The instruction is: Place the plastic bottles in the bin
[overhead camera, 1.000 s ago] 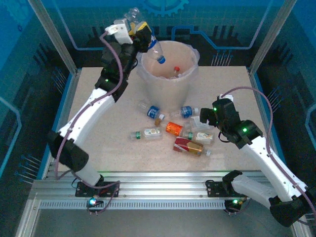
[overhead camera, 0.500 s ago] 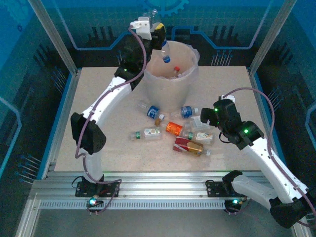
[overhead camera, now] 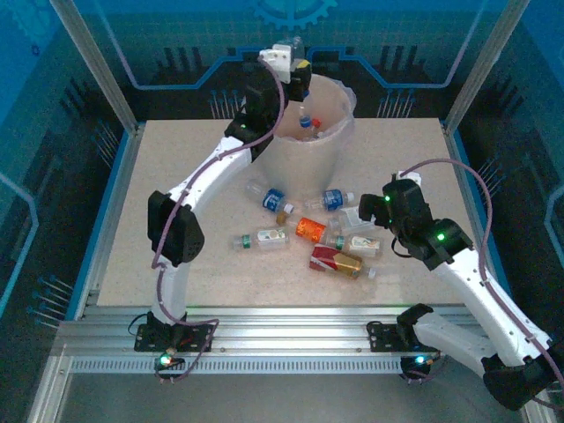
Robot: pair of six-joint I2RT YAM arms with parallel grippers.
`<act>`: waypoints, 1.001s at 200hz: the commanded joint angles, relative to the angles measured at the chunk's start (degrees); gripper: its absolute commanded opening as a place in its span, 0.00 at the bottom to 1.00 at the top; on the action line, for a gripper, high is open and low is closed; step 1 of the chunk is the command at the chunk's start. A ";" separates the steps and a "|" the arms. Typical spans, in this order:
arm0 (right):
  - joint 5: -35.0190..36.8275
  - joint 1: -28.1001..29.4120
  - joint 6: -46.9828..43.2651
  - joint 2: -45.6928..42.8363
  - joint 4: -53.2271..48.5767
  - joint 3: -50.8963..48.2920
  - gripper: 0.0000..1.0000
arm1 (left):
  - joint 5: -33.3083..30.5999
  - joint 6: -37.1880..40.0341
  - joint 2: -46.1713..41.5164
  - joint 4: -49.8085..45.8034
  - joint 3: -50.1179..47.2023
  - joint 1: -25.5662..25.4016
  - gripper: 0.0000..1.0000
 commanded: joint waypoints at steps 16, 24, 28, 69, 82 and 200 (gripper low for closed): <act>1.11 -0.90 1.37 -0.54 -0.36 -0.99 1.00 | -2.36 -0.25 2.73 2.54 2.60 -2.07 0.53; 1.11 -0.84 1.42 -0.52 -0.44 -1.03 1.00 | -2.65 -0.79 3.17 3.05 2.60 -2.28 0.53; 1.05 -0.81 1.42 -0.61 -0.44 -1.01 1.00 | -2.74 -1.06 3.32 3.30 2.60 -2.46 0.53; 1.15 -0.83 1.46 -0.97 -0.71 -1.22 1.00 | -3.38 -2.08 4.89 6.26 1.55 -3.50 0.54; 1.16 -0.86 1.46 -1.23 -0.79 -1.33 1.00 | -3.37 -2.38 5.00 7.30 0.43 -3.72 0.54; 0.94 -0.86 1.94 -1.60 -0.71 -1.70 1.00 | -3.44 -4.73 2.73 10.21 -8.22 -3.94 0.94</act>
